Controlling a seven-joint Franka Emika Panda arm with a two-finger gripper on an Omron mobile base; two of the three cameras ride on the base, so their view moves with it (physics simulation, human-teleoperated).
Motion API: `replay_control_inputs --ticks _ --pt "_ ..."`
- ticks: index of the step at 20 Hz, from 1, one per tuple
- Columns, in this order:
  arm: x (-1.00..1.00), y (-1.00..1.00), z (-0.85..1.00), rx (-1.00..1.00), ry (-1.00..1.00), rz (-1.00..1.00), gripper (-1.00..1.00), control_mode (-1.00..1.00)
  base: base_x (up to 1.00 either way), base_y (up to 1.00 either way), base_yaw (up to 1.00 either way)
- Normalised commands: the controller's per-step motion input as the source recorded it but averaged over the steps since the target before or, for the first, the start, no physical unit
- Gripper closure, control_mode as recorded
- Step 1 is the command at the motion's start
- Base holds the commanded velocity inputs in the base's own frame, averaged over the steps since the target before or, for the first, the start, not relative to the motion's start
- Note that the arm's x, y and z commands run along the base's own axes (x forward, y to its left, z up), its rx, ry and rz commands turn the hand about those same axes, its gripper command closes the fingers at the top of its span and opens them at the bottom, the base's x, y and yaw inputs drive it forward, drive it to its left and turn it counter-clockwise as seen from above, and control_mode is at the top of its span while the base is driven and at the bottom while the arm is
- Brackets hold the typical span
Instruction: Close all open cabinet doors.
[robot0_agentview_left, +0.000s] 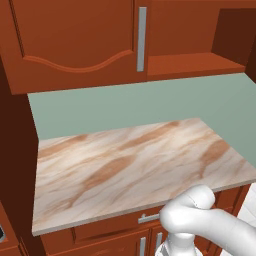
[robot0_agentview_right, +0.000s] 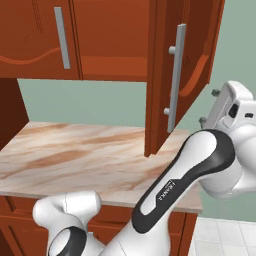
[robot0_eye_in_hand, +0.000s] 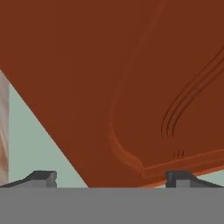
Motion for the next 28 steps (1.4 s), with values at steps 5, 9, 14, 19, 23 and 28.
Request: replay_control_inputs --ticks 5,9,14,19,23,28 --pt "-0.27 0.16 0.02 0.0 -0.08 0.14 -1.0 -1.0 0.0 0.0 0.0" --pt "-0.25 0.44 0.09 0.0 -0.06 0.17 -1.0 -1.0 0.0 0.0 0.0" --pt "0.01 0.72 0.15 0.0 0.0 0.13 -1.0 -1.0 0.0 0.0 0.0" --pt "0.06 0.82 0.17 0.0 0.0 0.13 -1.0 -1.0 0.0 0.0 0.0" --pt "0.0 0.88 0.14 0.0 0.0 0.11 -1.0 -1.0 0.0 0.0 0.0" --pt "0.0 1.0 0.01 0.0 0.0 0.04 -1.0 -1.0 0.0 0.0 0.0"
